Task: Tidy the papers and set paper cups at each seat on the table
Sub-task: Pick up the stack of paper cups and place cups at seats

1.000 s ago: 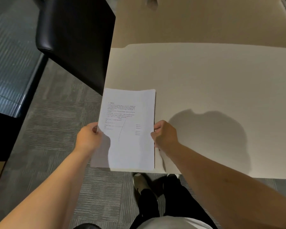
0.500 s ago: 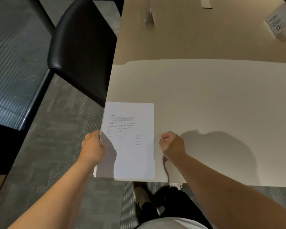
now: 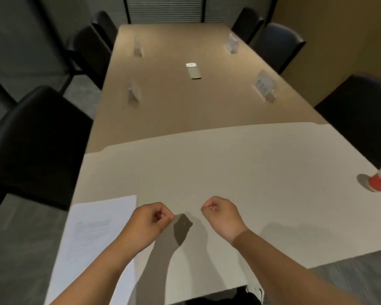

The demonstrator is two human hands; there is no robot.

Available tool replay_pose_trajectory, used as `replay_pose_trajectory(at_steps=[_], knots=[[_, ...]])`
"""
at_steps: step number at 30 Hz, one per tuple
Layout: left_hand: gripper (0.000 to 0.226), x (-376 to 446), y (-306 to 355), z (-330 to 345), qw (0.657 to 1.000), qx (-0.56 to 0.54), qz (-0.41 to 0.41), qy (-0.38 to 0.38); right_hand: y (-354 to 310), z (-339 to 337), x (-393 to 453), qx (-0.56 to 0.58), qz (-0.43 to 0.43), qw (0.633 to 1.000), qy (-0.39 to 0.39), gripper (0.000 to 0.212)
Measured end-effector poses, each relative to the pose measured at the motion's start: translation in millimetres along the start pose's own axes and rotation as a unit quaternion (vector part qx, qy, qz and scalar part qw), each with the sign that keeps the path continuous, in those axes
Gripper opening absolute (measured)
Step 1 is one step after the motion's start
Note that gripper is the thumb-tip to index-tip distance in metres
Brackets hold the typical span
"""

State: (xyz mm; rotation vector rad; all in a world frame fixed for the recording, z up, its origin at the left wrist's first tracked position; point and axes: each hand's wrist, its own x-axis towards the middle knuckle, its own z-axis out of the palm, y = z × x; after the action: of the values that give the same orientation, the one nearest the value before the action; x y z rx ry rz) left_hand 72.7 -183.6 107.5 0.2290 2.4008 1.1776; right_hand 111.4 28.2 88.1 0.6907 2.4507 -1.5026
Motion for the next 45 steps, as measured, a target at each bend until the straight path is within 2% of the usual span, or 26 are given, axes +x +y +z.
replay_pose_trajectory(at_steps=[4,6,9,13,17,20,22,23,25,27,31,33,35,37,40,42,45], knots=[[0.027,58,72,60,0.999,0.001,0.044,-0.031,31,-96,32,0.049,0.007,0.998,0.032,0.012],[0.021,86,107,96,0.997,0.006,0.060,-0.042,48,-144,50,0.056,0.009,0.998,0.041,0.013],[0.012,125,162,167,0.994,-0.002,0.081,-0.070,80,-228,75,0.022,0.007,0.998,0.058,0.015],[0.011,159,215,241,0.988,0.013,0.085,-0.129,126,-330,104,-0.087,0.004,0.989,0.120,0.018],[0.013,188,262,293,0.982,0.027,0.082,-0.169,179,-426,131,-0.303,0.024,0.930,0.207,0.032],[0.015,200,285,317,0.980,0.035,0.077,-0.181,206,-476,144,-0.410,0.038,0.876,0.250,0.051],[0.013,205,296,324,0.978,0.033,0.078,-0.189,222,-497,155,-0.456,0.083,0.858,0.220,0.071],[0.012,208,299,327,0.978,0.029,0.075,-0.191,230,-504,160,-0.458,0.124,0.861,0.183,0.081],[0.021,210,304,328,0.980,0.025,0.063,-0.186,241,-511,168,-0.433,0.201,0.872,0.107,0.093],[0.025,212,304,330,0.983,0.021,0.049,-0.175,250,-511,170,-0.402,0.228,0.884,0.073,0.090],[0.027,209,296,332,0.983,0.045,0.059,-0.165,249,-494,163,-0.334,0.144,0.926,0.097,0.056],[0.038,204,290,333,0.978,0.098,0.079,-0.164,234,-477,153,-0.264,0.098,0.958,0.044,0.053],[0.053,195,289,331,0.975,0.127,0.092,-0.158,213,-457,142,-0.118,0.064,0.990,-0.033,0.050],[0.069,187,289,331,0.971,0.142,0.103,-0.162,195,-440,132,0.003,0.036,0.994,-0.104,0.045],[0.087,176,293,325,0.972,0.137,0.094,-0.168,166,-420,118,0.061,-0.016,0.985,-0.163,0.045],[0.090,170,299,319,0.973,0.127,0.101,-0.165,149,-413,112,0.093,-0.038,0.980,-0.172,0.043],[0.088,150,309,305,0.978,0.128,0.113,-0.120,127,-407,100,0.123,-0.069,0.976,-0.164,0.041]])
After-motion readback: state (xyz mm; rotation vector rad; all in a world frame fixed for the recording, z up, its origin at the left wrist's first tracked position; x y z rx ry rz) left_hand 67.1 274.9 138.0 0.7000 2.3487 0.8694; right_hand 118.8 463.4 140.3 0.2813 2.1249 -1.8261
